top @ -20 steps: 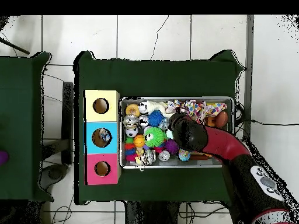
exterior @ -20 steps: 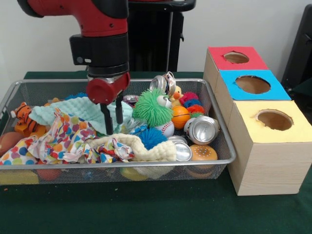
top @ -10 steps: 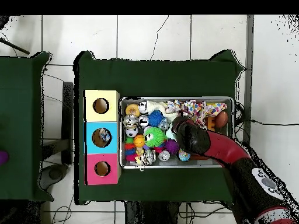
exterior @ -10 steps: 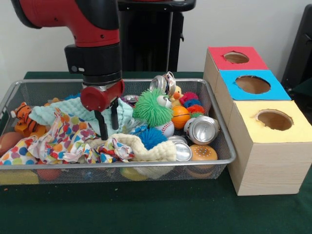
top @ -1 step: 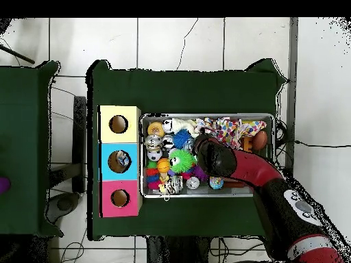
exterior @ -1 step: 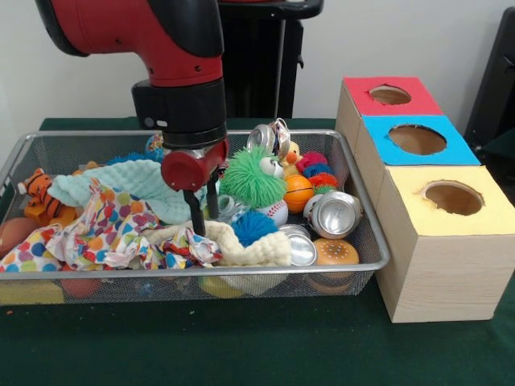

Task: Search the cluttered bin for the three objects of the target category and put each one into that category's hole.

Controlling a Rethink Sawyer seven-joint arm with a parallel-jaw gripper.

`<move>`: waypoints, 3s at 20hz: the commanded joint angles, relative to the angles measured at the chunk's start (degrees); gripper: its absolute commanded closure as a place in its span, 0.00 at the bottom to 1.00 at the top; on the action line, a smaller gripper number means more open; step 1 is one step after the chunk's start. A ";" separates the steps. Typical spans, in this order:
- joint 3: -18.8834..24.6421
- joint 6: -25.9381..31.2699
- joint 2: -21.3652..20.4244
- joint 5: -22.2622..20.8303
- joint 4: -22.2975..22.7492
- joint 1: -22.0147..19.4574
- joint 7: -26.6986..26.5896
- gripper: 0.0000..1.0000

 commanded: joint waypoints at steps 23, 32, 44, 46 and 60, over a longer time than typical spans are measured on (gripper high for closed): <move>1.06 1.23 -3.39 -1.93 6.54 -2.25 12.60 0.00; 1.32 1.21 -3.03 -1.66 6.40 -2.56 12.63 0.00; -0.09 0.53 -1.92 -1.31 5.18 -0.69 13.88 0.00; -0.21 0.18 -1.72 -1.16 5.10 -0.29 14.26 0.00; 0.39 -3.22 0.77 -1.95 5.57 -1.33 14.42 0.00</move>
